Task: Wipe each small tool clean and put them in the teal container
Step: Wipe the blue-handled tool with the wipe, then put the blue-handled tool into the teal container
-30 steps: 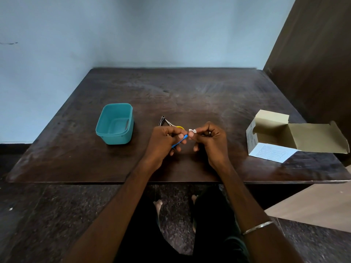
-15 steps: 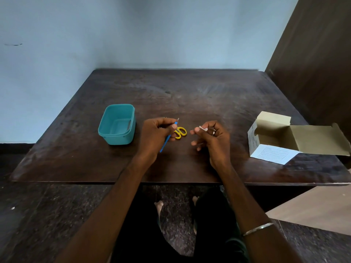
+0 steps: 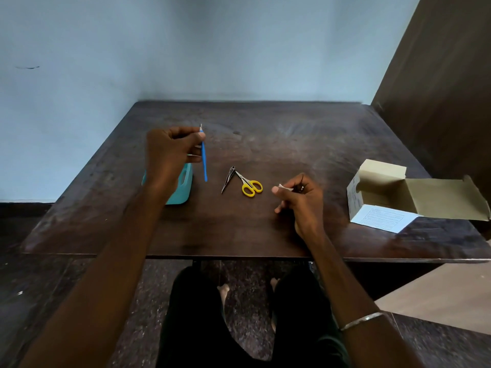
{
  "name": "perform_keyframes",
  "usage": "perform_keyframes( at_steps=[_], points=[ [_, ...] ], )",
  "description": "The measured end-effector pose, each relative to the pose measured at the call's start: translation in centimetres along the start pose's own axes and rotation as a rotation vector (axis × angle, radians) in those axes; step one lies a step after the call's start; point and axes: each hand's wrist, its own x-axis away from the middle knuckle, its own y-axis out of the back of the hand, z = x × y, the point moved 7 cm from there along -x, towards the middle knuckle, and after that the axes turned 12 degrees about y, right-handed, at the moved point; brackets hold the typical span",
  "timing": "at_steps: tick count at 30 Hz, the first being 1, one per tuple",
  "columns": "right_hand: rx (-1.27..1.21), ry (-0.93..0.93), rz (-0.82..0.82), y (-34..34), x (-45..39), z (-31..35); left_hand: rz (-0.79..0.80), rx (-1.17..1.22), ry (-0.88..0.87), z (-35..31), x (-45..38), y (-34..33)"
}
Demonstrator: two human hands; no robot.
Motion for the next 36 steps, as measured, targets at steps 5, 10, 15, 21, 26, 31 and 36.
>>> perform_keyframes(
  at_steps=[5, 10, 15, 21, 26, 31, 36],
  points=[
    [-0.01, -0.027, 0.011, -0.5, 0.2, -0.1, -0.111, -0.113, -0.068, -0.8, -1.8, 2.4],
    [-0.06, -0.072, 0.011, -0.9, 0.3, -0.5, -0.163, -0.407, -0.083, -0.3, -4.2, 3.6],
    [-0.002, -0.05, 0.06, -1.0, 0.2, -0.4, -0.15, -0.789, 0.007, 2.4, -7.2, 3.7],
    [0.037, -0.033, 0.096, -1.3, 0.4, 0.0, -0.107, -1.065, 0.093, 4.9, -8.5, 2.6],
    [0.058, -0.032, 0.099, -1.3, 0.3, -0.1, -0.078, -1.178, 0.094, 5.2, -8.0, 1.5],
    [0.058, -0.032, 0.103, -1.3, 0.3, -0.3, -0.061, -1.245, 0.115, 5.8, -7.9, 1.5],
    [0.055, -0.034, 0.107, -1.4, 0.3, -0.4, -0.076, -1.306, 0.105, 4.8, -7.1, 1.6]
  ],
)
